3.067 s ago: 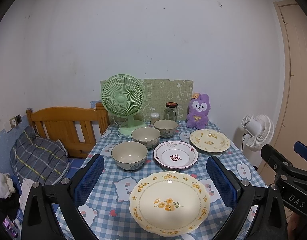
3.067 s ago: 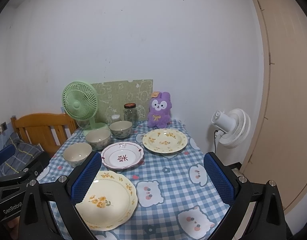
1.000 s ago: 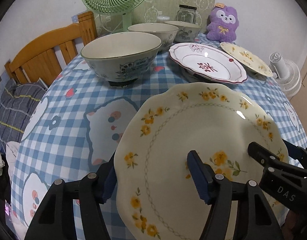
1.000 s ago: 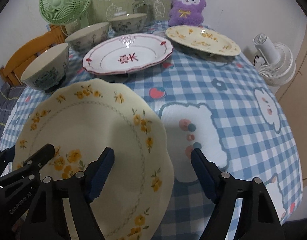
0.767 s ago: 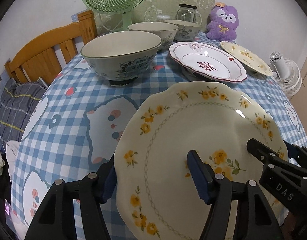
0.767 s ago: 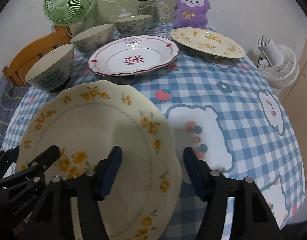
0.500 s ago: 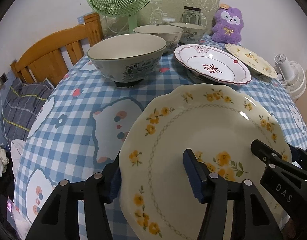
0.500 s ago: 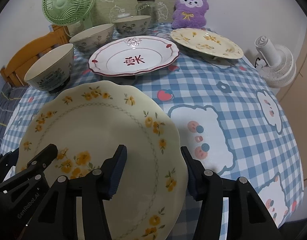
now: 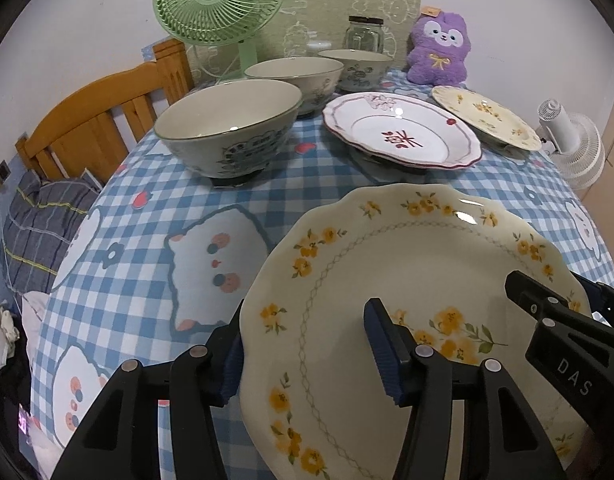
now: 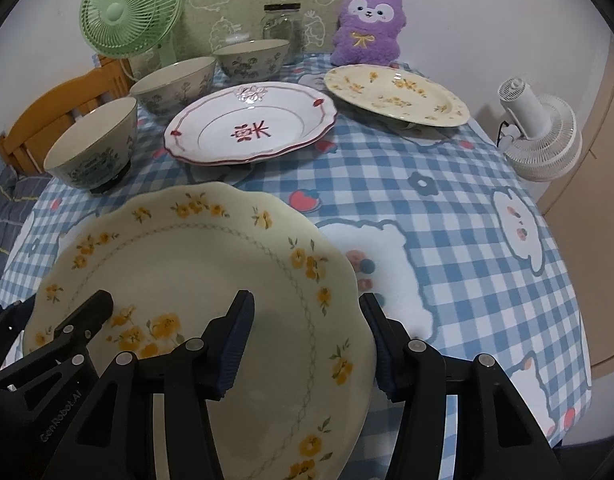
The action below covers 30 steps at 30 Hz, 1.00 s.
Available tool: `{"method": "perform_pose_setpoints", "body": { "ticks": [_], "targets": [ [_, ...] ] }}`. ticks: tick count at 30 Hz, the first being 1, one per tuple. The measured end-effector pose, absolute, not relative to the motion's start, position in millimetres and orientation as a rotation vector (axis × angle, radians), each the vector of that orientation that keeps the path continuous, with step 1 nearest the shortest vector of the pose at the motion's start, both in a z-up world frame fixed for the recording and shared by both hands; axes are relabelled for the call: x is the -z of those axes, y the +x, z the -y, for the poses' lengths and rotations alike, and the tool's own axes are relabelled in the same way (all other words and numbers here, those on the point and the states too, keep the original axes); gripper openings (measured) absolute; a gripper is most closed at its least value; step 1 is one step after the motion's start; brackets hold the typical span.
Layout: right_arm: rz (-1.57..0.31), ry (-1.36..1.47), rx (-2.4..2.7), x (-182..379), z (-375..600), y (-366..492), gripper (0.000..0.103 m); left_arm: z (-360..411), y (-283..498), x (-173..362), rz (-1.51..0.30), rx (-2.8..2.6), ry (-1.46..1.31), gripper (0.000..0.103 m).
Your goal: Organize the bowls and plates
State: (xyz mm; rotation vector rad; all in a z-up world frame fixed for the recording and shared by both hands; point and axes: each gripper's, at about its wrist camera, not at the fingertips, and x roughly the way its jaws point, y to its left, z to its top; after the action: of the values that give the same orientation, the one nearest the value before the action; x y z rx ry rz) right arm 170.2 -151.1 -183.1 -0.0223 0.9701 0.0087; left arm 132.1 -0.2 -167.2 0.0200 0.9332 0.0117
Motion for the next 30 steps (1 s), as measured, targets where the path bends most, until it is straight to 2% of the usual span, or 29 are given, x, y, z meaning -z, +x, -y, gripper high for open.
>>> {"method": "perform_pose_setpoints", "body": {
  "ticks": [30],
  "targets": [
    [-1.063,0.021,-0.019,192,166,148,0.054,15,121,171,-0.979,0.013,0.109,0.054]
  ]
}}
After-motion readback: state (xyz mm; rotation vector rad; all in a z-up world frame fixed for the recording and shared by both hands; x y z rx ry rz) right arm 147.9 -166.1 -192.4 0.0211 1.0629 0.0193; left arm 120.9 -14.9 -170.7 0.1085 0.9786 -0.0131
